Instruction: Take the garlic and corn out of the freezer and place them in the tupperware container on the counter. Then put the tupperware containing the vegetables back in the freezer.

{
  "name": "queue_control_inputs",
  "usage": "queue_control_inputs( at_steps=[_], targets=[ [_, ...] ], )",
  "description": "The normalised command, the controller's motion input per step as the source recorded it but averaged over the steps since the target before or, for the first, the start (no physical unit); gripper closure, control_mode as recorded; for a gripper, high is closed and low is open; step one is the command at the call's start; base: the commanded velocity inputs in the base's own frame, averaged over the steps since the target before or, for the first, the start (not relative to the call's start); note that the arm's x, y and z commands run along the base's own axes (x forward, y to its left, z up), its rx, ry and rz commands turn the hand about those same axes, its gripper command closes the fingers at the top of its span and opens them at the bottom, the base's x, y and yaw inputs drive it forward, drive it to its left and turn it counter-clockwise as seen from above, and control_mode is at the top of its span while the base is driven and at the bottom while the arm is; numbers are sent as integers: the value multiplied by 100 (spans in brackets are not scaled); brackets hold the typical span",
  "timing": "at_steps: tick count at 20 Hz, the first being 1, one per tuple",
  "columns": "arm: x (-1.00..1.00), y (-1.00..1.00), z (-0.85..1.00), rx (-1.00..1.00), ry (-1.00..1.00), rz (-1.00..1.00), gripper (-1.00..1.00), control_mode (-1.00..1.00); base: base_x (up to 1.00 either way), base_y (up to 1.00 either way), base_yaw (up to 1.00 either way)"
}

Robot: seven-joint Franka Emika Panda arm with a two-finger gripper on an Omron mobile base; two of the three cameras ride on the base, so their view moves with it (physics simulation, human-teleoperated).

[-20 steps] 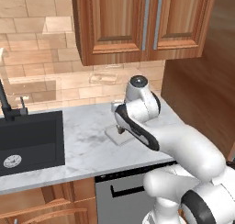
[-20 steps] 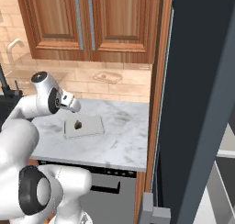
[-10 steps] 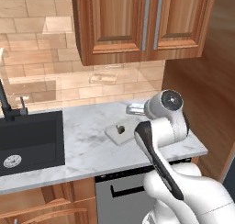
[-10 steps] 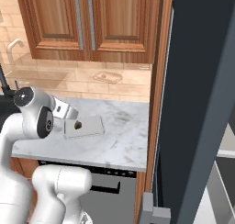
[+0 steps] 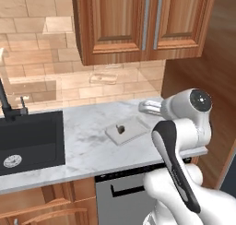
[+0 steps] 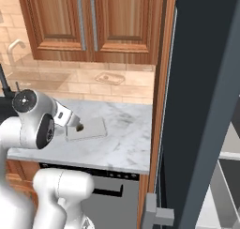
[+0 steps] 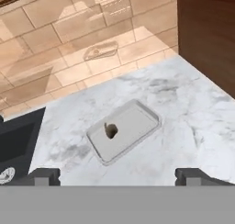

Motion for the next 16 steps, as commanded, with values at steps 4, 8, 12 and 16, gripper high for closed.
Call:
queue_control_inputs(
  at_steps=[4,8,12,16],
  targets=[
    [0,0,0,0,0,0,-100,100,-100,0,-5],
    [0,0,0,0,0,0,-100,100,-100,10,-8],
    [0,0,0,0,0,0,-100,100,-100,16,-10],
    [0,0,0,0,0,0,-100,100,-96,1,-11]
  ],
)
